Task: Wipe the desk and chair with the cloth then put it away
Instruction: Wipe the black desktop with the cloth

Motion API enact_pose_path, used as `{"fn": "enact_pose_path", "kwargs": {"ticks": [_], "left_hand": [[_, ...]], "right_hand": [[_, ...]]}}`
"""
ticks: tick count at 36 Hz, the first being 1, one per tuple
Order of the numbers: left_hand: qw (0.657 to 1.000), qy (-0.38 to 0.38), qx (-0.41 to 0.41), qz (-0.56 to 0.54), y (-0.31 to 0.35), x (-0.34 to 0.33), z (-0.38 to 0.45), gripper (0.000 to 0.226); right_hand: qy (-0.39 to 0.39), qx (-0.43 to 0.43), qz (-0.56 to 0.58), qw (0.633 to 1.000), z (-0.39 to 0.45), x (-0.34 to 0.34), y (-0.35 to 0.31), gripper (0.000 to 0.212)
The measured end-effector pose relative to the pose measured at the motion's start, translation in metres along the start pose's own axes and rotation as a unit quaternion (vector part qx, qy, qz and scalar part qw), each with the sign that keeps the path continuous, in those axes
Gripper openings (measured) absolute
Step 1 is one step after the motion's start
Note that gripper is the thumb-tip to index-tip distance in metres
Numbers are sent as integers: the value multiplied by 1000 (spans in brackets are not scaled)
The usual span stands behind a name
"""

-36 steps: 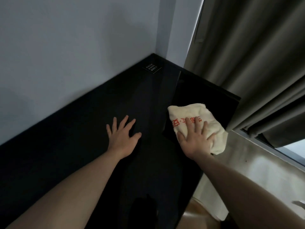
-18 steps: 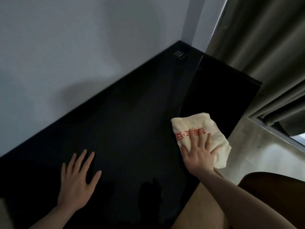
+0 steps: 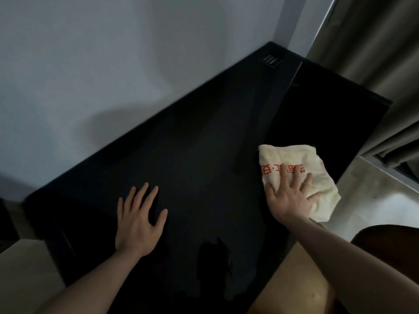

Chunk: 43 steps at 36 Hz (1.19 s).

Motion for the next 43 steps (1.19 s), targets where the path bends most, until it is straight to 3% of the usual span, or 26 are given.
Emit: {"fn": "enact_pose_path", "kwargs": {"ticks": [11, 17, 24, 29, 35, 38, 40, 43], "left_hand": [[999, -23, -24, -35, -8, 2, -5, 68], [975, -54, -55, -209, -31, 16, -12, 55], [993, -52, -58, -86, -114, 35, -86, 55], [986, -68, -67, -140, -136, 41, -118, 55], [971, -28, -33, -236, -130, 64, -142, 49], [971, 3, -75, -227, -108, 72, -151, 46], [968, 15, -134, -213, -85, 72, -157, 42], [959, -2, -217, -183, -45, 62, -162, 46]], "right_hand": [[-10, 41, 14, 999, -129, -44, -56, 72], [-12, 46, 27, 998, -209, -69, -93, 72], [-62, 83, 39, 994, -314, -93, -138, 74], [-98, 124, 34, 987, -369, -109, -164, 78], [-158, 185, 108, 964, -404, -106, -171, 76], [-155, 174, 226, 946, -396, -87, -151, 70], [-106, 157, 290, 938, -384, -68, -128, 65], [-41, 120, 277, 953, -361, -55, -94, 63]]}}
Point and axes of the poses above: each hand's wrist, its own z-axis towards the middle knuckle, its own x-axis out of the back of the hand, y = z × x, the point moved 6 cm from there along z, towards the middle knuckle, and after that the axes turned 10 degrees about -x, right-handed, at the moved point
